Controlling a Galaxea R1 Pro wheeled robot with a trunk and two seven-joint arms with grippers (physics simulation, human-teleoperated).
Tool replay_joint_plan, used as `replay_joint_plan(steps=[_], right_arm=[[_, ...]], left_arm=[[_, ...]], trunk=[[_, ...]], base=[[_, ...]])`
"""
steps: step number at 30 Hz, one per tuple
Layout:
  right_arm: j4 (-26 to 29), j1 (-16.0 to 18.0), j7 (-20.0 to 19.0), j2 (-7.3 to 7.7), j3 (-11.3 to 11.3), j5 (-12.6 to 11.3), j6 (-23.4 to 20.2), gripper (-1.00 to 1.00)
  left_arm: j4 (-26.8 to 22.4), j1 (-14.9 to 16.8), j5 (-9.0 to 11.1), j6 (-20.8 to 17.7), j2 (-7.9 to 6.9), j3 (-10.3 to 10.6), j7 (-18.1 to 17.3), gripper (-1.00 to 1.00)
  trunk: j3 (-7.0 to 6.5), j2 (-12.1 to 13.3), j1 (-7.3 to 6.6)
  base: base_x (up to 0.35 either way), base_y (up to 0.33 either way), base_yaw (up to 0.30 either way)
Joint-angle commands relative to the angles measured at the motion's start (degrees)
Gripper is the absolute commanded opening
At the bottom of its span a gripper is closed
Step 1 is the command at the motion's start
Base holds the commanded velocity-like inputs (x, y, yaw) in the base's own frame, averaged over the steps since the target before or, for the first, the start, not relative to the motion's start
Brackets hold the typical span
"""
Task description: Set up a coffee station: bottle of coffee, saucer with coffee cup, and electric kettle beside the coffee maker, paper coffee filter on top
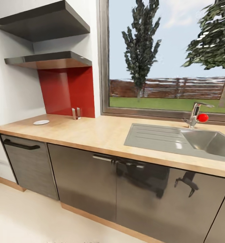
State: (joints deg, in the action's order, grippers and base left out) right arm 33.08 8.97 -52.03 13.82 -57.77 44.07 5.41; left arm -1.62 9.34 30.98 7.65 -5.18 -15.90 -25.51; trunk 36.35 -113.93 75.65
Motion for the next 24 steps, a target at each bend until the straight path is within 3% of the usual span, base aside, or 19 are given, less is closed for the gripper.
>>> replay_joint_plan(steps=[1,13,24], right_arm=[[0.00,0.08,-0.27,-0.04,-0.42,0.63,0.56,1.00],[-0.04,0.08,-0.23,-0.89,-0.41,0.75,0.57,1.00],[-0.04,0.08,-0.27,-0.90,-0.41,0.76,0.60,1.00]], left_arm=[[0.12,0.06,-0.31,0.17,-0.01,-0.46,-0.25,1.00],[0.13,0.06,-0.31,0.17,-0.02,-0.47,-0.18,1.00],[0.12,0.06,-0.31,0.17,-0.03,-0.46,-0.16,1.00]], trunk=[[0.06,-0.03,-0.01],[0.06,-0.03,-0.01],[0.06,-0.03,-0.01]], base=[[0.000,0.000,0.273],[0.005,0.003,0.272],[0.159,0.135,0.127]])
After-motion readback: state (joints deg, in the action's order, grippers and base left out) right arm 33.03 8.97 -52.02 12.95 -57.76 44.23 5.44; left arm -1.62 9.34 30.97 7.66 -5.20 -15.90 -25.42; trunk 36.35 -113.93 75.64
